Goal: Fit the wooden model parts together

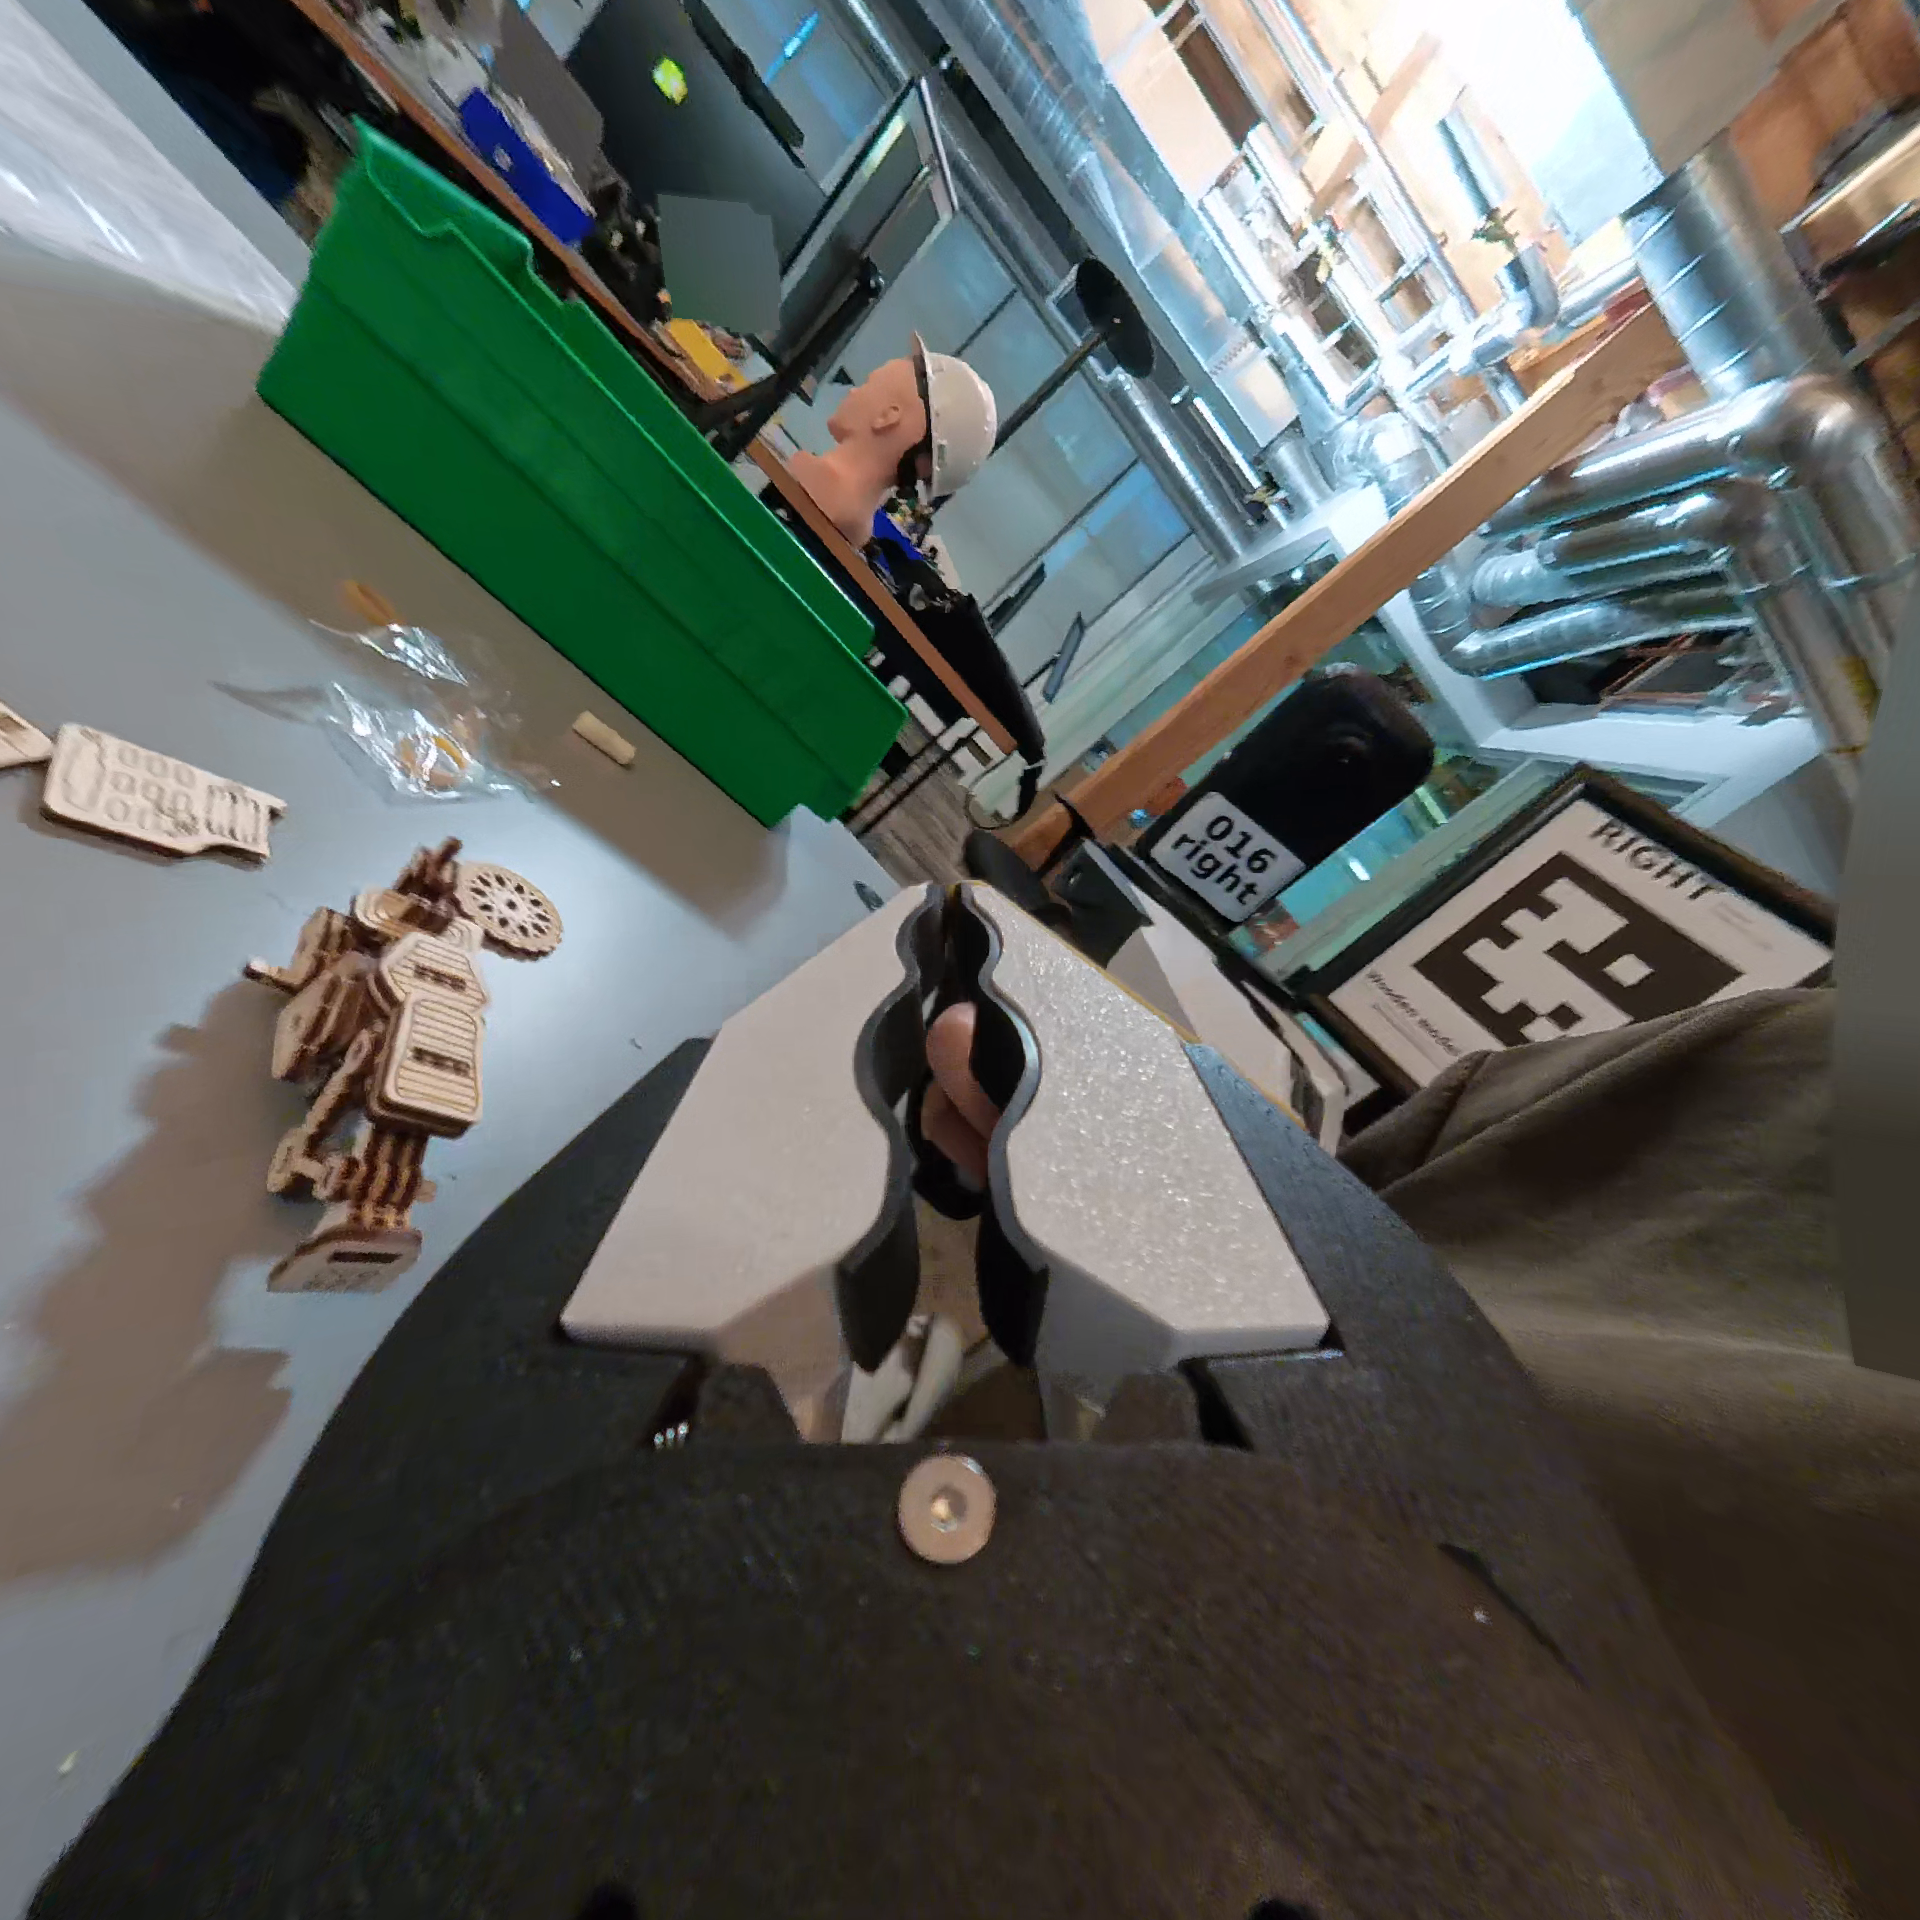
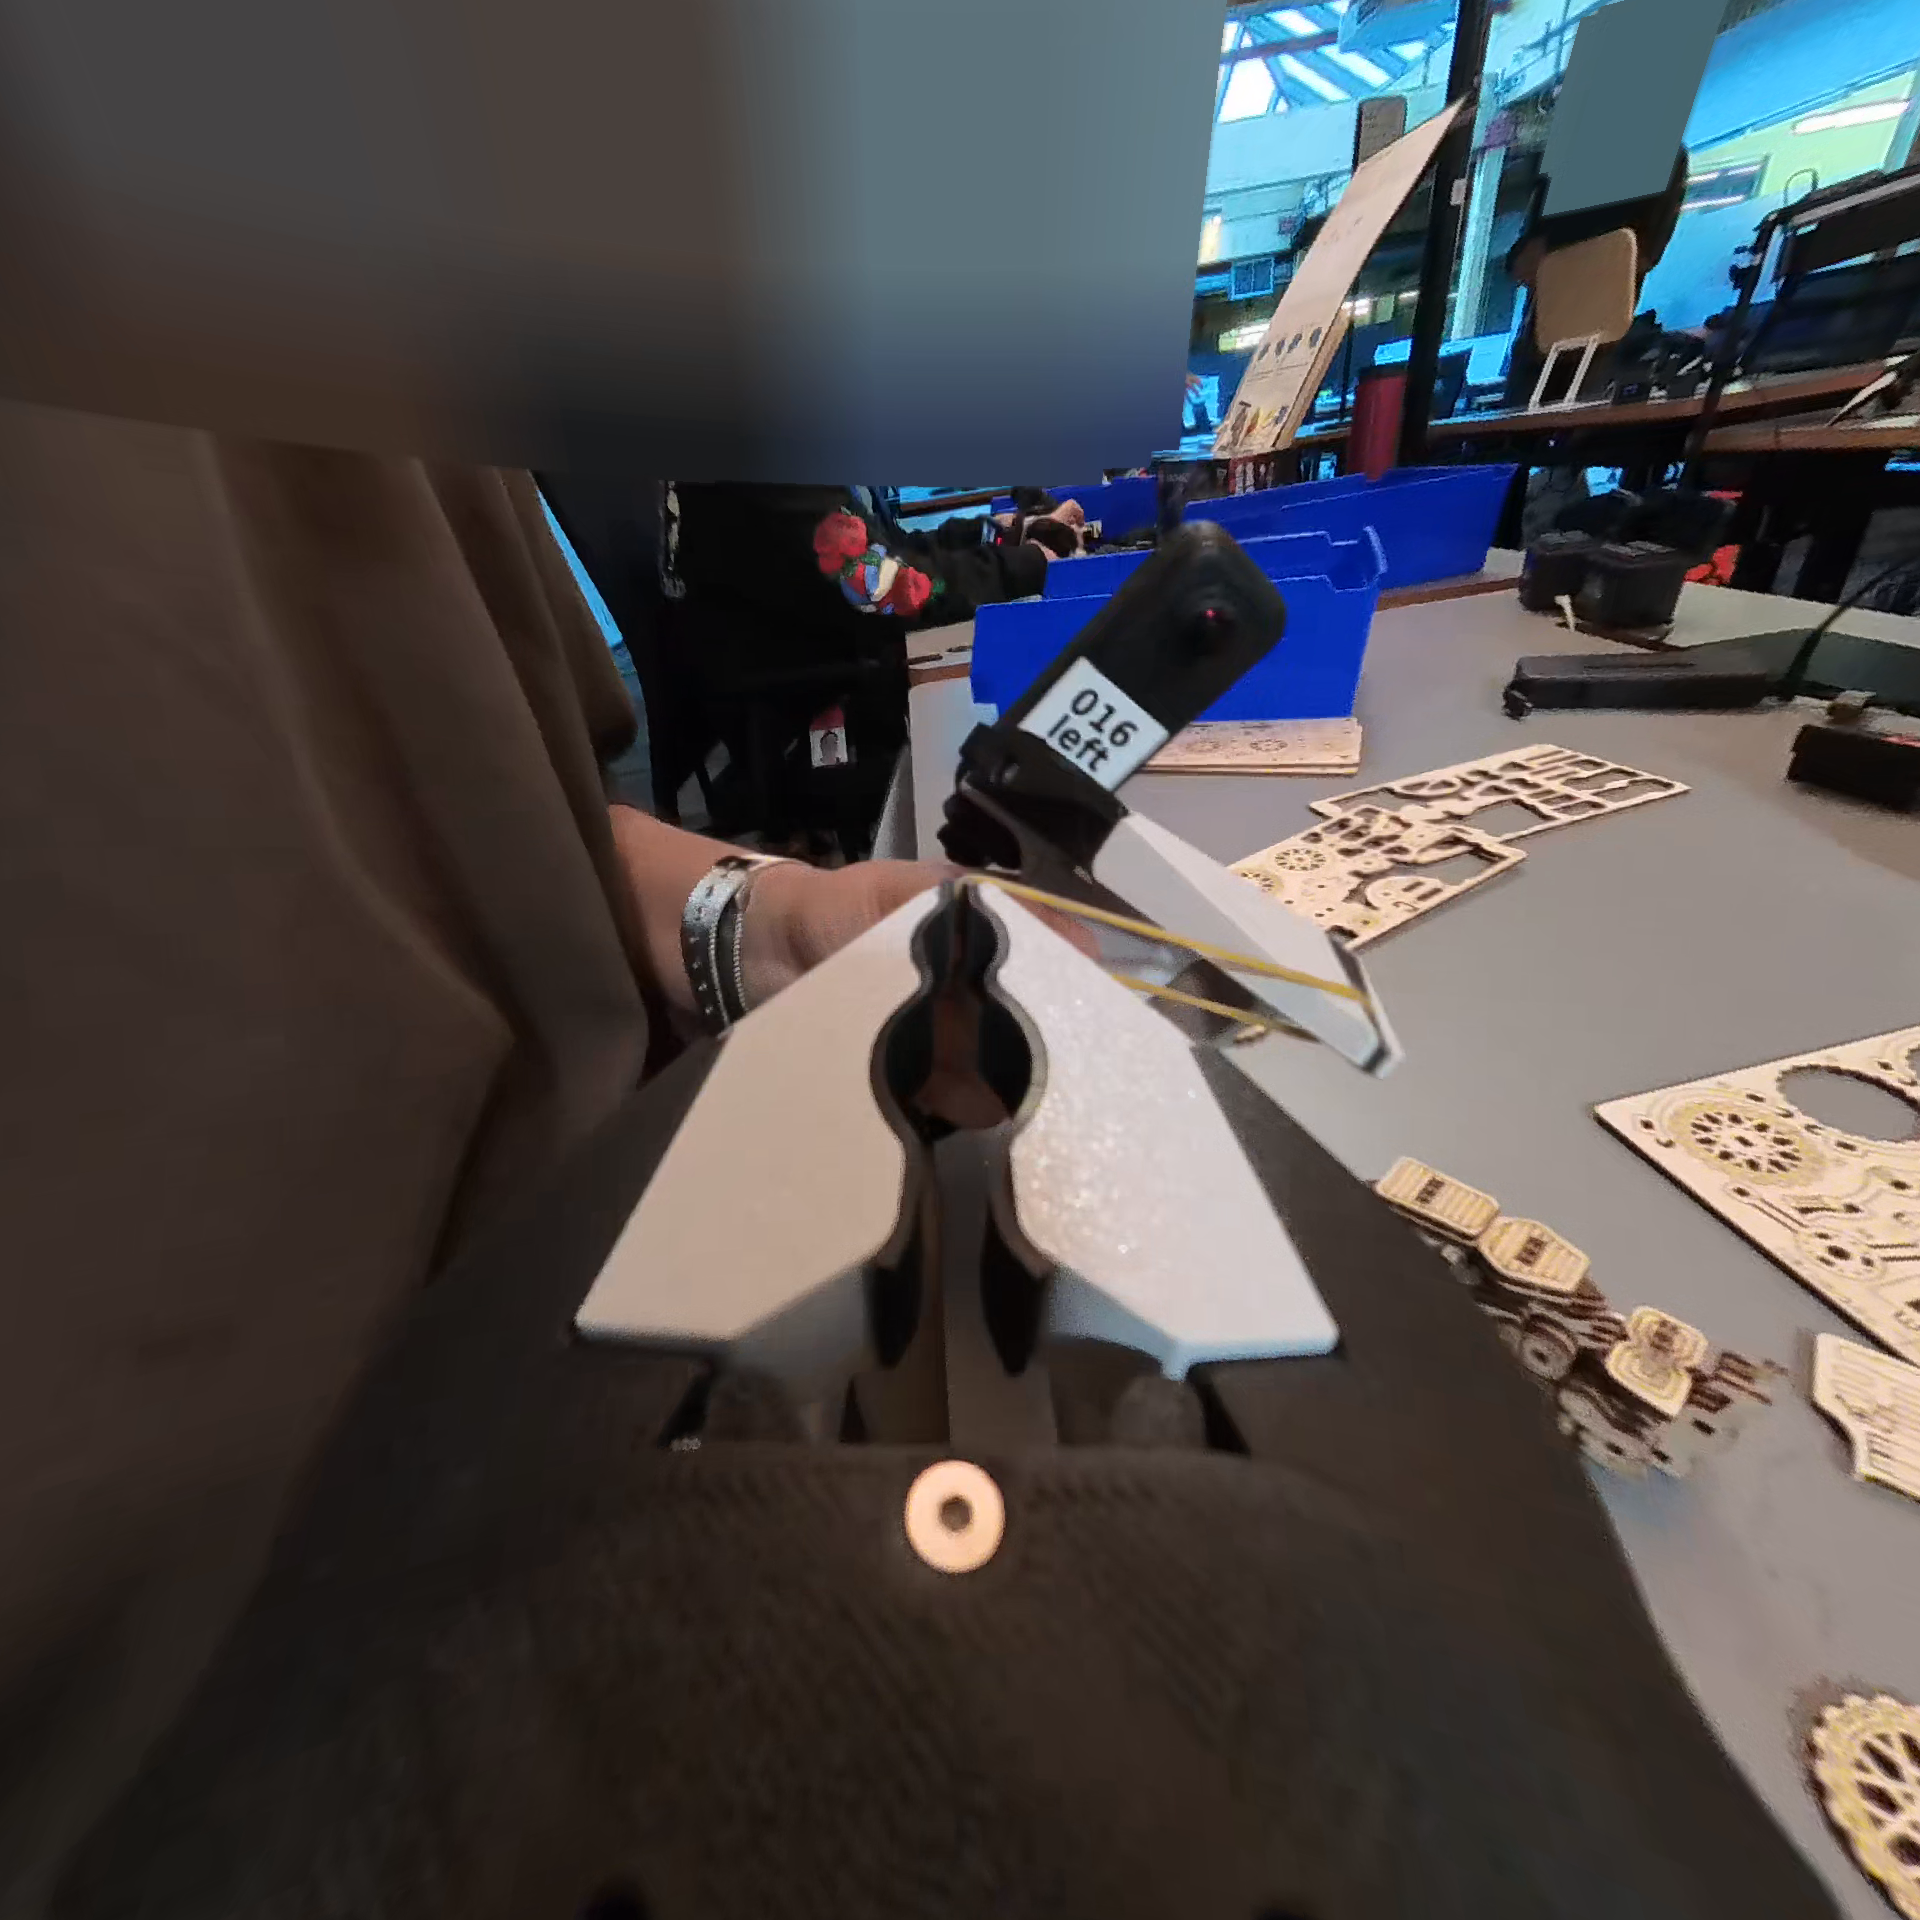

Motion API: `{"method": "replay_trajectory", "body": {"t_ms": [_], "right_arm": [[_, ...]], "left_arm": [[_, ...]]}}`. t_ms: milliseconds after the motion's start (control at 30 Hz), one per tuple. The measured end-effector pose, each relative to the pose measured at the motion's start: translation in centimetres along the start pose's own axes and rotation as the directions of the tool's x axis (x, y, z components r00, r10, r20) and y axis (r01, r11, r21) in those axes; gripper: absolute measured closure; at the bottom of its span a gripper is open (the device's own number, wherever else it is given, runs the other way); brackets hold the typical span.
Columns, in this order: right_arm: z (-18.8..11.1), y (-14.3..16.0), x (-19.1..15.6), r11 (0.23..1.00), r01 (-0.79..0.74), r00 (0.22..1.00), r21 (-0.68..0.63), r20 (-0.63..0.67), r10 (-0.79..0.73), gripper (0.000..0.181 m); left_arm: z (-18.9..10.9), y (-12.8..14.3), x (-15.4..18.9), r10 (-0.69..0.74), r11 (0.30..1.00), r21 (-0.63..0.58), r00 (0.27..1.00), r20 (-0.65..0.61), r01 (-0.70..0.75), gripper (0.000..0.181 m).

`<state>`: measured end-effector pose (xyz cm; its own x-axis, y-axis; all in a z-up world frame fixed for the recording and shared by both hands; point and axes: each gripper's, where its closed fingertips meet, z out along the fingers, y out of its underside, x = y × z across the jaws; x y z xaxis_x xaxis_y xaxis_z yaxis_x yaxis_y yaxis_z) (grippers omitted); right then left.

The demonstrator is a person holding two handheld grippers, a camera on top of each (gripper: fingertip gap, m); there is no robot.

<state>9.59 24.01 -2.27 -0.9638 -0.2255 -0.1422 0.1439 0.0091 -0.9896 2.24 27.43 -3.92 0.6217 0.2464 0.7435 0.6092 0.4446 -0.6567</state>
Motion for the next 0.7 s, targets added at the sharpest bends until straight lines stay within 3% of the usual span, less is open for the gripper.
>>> {"method": "replay_trajectory", "body": {"t_ms": [33,200,300,367,533,700], "right_arm": [[0.0,0.0,0.1,1.000,0.003,1.000,-0.007,-0.004,-0.003,0.181],[-0.9,-0.9,1.5,0.999,0.002,0.997,0.050,-0.071,0.002,0.181],[-3.0,-2.9,3.0,0.973,-0.126,0.988,0.193,-0.063,0.140,0.181],[-3.6,-2.9,3.8,0.951,-0.218,0.972,0.218,-0.034,0.230,0.181],[-4.7,-2.9,5.7,0.839,-0.450,0.888,0.305,0.051,0.457,0.181],[-4.4,-1.7,6.1,0.837,-0.489,0.868,0.246,0.040,0.496,0.181]], "left_arm": [[-0.1,-0.1,-0.1,0.027,1.000,0.006,0.999,0.019,-0.027,0.181],[0.2,0.9,-0.6,0.010,0.999,-0.047,1.000,0.030,-0.009,0.181],[0.1,0.5,-0.2,-0.016,0.999,-0.040,1.000,-0.006,0.016,0.181],[0.1,0.3,0.1,0.013,0.999,-0.041,1.000,-0.012,-0.013,0.181],[-0.7,-1.4,2.3,-0.021,0.999,0.040,0.980,-0.197,0.029,0.181],[-1.0,-1.7,4.0,-0.038,0.997,0.051,0.946,-0.322,0.057,0.181]]}}
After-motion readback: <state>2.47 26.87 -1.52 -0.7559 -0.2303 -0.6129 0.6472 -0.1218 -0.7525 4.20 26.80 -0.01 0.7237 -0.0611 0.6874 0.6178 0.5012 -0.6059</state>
